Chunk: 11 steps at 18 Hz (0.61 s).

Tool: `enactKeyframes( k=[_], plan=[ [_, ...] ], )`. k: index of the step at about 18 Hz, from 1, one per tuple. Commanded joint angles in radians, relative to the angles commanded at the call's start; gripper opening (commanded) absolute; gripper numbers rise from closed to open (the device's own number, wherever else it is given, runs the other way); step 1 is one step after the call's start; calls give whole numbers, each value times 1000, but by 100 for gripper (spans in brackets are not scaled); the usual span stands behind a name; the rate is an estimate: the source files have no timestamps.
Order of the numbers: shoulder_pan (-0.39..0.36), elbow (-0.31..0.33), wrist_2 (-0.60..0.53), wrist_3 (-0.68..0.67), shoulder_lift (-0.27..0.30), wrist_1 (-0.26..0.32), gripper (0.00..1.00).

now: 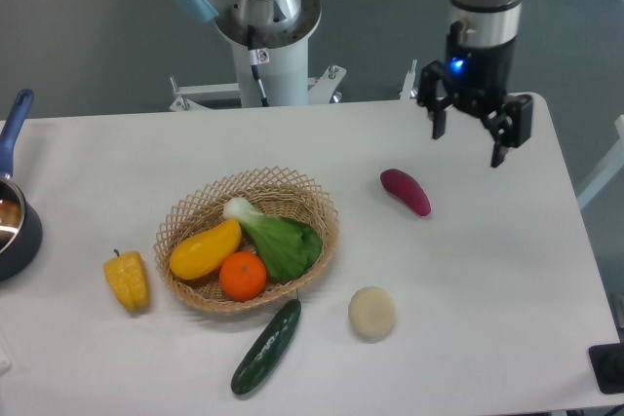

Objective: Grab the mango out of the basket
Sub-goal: 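Move the open gripper from its start pose over the wicker basket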

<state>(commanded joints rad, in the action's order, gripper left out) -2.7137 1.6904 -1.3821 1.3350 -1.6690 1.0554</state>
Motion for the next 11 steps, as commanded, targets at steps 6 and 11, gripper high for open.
enactKeyframes(
  k=[6,11],
  plan=[
    [113,-5,-2,-281,-47,-5,100],
    [207,29,-9,-332,-80,-49,100]
  ],
)
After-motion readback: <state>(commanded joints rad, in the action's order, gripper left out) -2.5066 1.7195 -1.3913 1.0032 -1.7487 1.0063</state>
